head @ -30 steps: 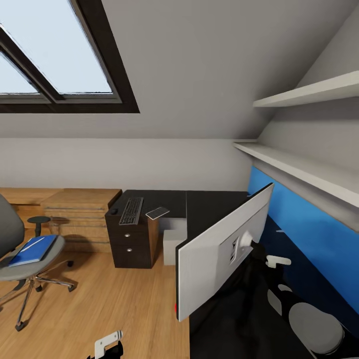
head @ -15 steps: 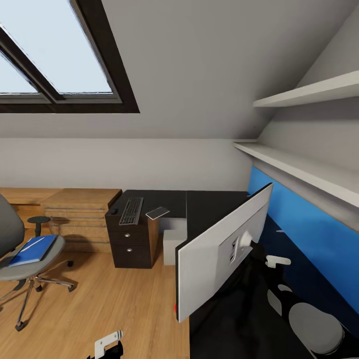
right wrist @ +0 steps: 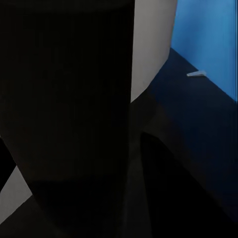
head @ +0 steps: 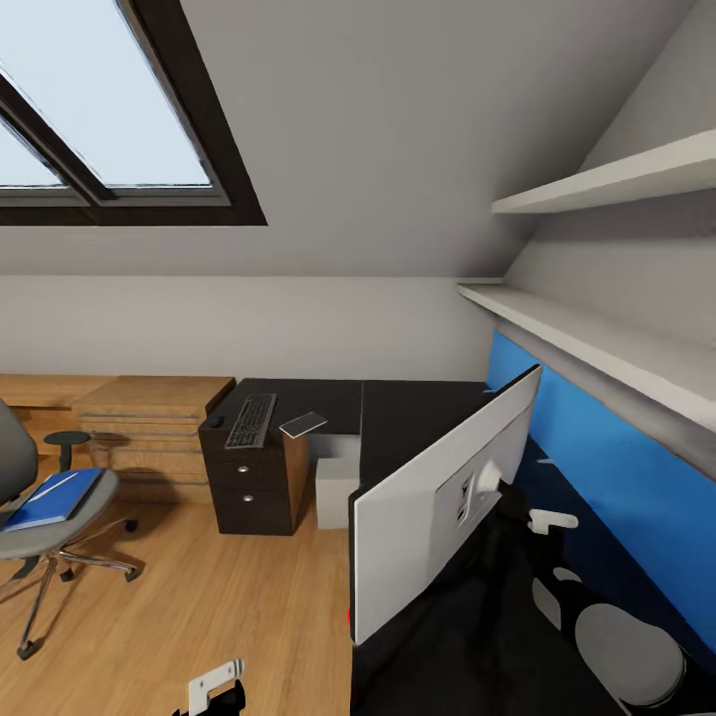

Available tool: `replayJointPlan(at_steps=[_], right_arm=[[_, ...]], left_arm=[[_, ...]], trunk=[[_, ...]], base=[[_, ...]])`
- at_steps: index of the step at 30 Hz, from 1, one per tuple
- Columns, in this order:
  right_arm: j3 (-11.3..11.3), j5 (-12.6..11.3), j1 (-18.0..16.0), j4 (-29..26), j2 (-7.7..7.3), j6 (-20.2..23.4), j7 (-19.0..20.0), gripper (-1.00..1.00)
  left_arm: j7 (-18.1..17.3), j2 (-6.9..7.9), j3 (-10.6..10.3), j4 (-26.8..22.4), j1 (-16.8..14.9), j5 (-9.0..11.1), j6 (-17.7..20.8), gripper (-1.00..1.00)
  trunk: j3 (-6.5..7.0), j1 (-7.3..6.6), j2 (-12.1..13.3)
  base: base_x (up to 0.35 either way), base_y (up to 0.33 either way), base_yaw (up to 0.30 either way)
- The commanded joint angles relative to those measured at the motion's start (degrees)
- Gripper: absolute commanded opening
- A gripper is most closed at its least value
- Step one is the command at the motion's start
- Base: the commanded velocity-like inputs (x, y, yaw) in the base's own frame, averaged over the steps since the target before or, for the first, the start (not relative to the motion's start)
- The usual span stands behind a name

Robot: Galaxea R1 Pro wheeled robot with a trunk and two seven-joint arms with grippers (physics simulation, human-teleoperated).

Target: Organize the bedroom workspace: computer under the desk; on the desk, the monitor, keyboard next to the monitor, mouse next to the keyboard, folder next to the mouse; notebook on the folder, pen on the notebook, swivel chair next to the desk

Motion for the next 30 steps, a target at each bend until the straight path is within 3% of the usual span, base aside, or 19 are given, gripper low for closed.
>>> replayJointPlan(at_steps=[1,14,16,18,20,21,23,25,28,30], right_arm=[[-0.6,-0.2,0.0,0.0,-0.03,-0.2,0.2,-1.0],[-0.6,-0.2,0.0,0.0,-0.07,-0.2,0.2,-1.0],[-0.6,-0.2,0.0,0.0,-0.05,-0.2,0.2,-1.0],[-0.6,-0.2,0.0,0.0,-0.04,-0.1,0.2,-1.0],[-0.6,-0.2,0.0,0.0,-0.04,-0.1,0.2,-1.0],[-0.6,-0.2,0.0,0.0,-0.04,-0.1,0.2,-1.0],[-0.6,-0.2,0.0,0.0,-0.03,-0.1,0.2,-1.0],[-0.6,-0.2,0.0,0.0,-0.03,-0.1,0.2,-1.0],[-0.6,-0.2,0.0,0.0,-0.03,-0.1,0.2,-1.0],[-0.6,-0.2,0.0,-0.1,-0.03,-0.1,0.2,-1.0]], left_arm=[[0.3,0.03,-0.5,0.0,0.0,0.4,-0.2,1.0],[0.5,0.22,-0.2,-0.4,0.0,0.6,-0.3,1.0],[0.5,0.42,-0.2,-2.5,0.0,0.6,0.0,1.0],[0.7,1.26,-0.2,-8.9,0.0,0.6,2.5,1.0],[2.2,2.21,0.0,-16.2,0.0,0.6,8.6,1.0],[4.0,2.83,0.6,-21.5,0.0,0.7,13.9,1.0],[8.0,3.42,3.8,-32.8,0.0,0.7,24.5,1.0],[10.3,3.36,7.5,-42.4,0.0,0.7,32.7,1.0],[11.3,3.2,9.6,-48.3,0.0,0.8,37.7,1.0],[11.8,3.06,10.3,-47.3,0.0,0.8,39.2,1.0]], trunk=[[-0.05,0.02,-0.1],[-0.05,0.02,-0.1],[-0.05,0.02,-0.1],[-0.05,0.02,-0.1],[-0.05,0.02,-0.1],[-0.05,0.02,-0.1],[-0.05,0.02,-0.1],[-0.05,0.02,-0.1],[-0.05,0.02,-0.1],[-0.05,0.02,-0.1]], base=[[0.0,-0.239,0.0],[0.0,-0.044,0.0],[0.0,-0.001,0.0],[0.0,0.0,0.0],[0.0,0.0,0.0],[0.0,0.0,0.0],[0.0,0.0,0.0],[0.0,0.0,0.0],[0.0,0.0,0.0],[0.0,0.0,0.0]])
